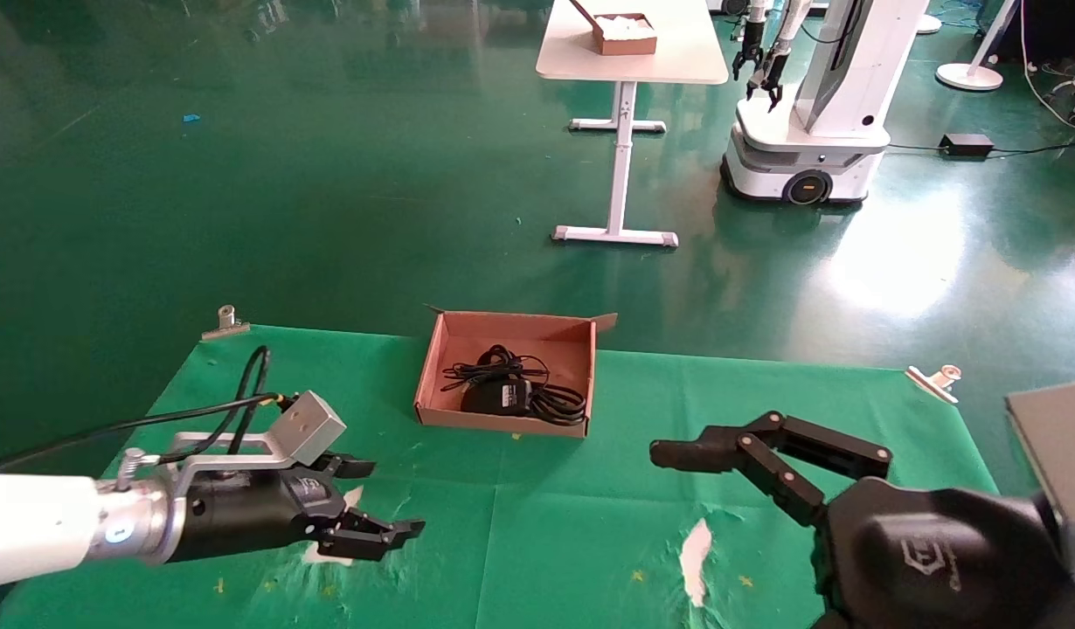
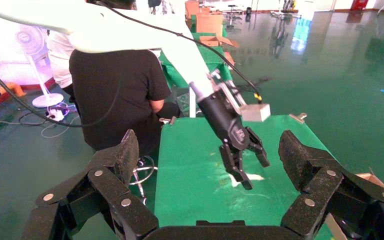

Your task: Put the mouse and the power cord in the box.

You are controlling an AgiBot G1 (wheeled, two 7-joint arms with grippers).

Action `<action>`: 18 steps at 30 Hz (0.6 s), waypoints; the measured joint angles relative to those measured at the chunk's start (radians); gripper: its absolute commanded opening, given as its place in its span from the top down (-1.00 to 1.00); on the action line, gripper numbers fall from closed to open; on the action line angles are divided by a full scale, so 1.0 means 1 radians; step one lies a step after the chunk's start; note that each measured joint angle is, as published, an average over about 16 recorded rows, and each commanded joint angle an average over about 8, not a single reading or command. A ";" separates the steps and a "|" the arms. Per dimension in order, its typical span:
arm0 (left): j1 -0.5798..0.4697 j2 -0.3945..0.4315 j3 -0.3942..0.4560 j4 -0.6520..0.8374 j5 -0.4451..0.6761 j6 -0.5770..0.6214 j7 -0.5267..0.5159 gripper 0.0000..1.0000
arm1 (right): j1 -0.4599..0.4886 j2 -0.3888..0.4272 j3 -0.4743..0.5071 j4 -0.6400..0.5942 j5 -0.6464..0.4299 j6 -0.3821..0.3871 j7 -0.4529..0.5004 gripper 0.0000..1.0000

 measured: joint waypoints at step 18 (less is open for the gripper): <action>0.176 -0.148 -0.292 -0.224 -0.472 0.288 0.244 -1.00 | 0.000 0.001 -0.001 0.000 0.001 0.001 -0.001 -1.00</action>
